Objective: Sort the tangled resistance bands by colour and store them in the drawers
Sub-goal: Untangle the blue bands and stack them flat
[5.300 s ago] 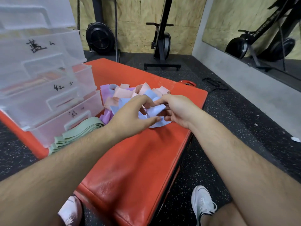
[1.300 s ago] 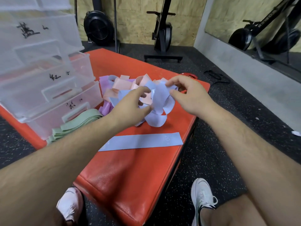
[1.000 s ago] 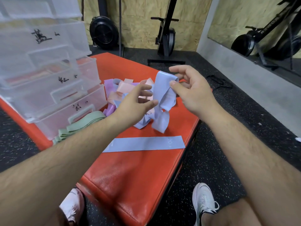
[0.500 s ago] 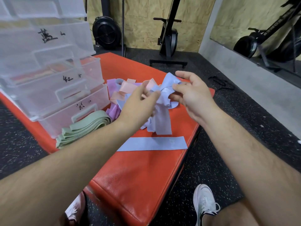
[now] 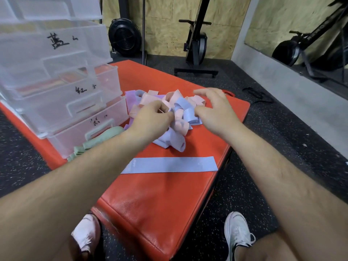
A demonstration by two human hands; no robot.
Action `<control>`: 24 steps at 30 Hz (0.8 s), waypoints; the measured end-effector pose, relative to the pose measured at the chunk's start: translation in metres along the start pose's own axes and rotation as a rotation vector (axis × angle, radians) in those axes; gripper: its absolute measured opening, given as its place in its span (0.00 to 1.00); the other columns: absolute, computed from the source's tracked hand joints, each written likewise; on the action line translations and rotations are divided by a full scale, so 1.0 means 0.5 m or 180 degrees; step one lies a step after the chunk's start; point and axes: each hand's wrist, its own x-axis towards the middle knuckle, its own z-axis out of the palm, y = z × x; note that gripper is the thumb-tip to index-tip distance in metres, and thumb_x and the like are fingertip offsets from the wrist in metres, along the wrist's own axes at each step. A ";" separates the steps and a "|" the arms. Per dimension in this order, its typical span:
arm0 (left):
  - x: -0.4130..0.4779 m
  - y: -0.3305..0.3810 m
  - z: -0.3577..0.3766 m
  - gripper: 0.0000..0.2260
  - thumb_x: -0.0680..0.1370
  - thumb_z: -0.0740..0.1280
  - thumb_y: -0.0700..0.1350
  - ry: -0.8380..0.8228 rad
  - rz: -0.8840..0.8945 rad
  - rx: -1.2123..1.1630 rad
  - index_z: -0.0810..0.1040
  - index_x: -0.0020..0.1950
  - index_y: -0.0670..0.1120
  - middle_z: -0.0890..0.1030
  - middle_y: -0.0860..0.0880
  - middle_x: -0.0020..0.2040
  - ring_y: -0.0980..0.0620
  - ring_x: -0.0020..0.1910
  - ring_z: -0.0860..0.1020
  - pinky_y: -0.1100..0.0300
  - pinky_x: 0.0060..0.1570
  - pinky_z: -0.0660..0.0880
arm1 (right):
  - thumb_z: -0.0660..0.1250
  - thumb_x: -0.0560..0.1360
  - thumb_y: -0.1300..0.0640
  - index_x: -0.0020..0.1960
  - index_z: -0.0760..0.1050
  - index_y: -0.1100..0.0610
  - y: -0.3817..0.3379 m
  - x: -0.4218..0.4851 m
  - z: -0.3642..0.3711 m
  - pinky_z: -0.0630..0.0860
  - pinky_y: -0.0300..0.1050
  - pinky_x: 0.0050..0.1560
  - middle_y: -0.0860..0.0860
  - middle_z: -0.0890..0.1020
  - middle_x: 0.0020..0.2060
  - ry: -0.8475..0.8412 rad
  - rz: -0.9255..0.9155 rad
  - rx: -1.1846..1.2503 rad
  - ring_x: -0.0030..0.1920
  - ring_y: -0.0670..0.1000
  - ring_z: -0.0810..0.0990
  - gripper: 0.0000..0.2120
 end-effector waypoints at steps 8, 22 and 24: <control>-0.002 -0.005 -0.034 0.05 0.79 0.66 0.45 0.0210 0.1293 0.0771 0.80 0.46 0.46 0.79 0.48 0.38 0.57 0.33 0.72 0.67 0.32 0.66 | 0.65 0.78 0.63 0.70 0.73 0.51 0.009 -0.011 0.042 0.72 0.41 0.67 0.48 0.81 0.62 -0.1281 -0.0751 0.0383 0.65 0.44 0.77 0.21; -0.003 -0.015 -0.071 0.07 0.78 0.70 0.46 -0.0073 0.1001 -0.0115 0.81 0.46 0.42 0.78 0.52 0.32 0.60 0.28 0.74 0.64 0.33 0.70 | 0.68 0.80 0.52 0.43 0.72 0.65 0.005 -0.006 0.061 0.65 0.44 0.36 0.51 0.69 0.33 -0.1193 -0.0482 0.0497 0.34 0.48 0.67 0.17; 0.001 -0.022 -0.075 0.06 0.78 0.70 0.45 0.0005 0.0857 -0.0205 0.82 0.46 0.43 0.80 0.46 0.34 0.58 0.29 0.74 0.61 0.33 0.71 | 0.70 0.79 0.52 0.47 0.73 0.69 0.016 0.000 0.054 0.64 0.45 0.37 0.51 0.69 0.34 -0.1356 -0.0438 0.0409 0.35 0.49 0.67 0.19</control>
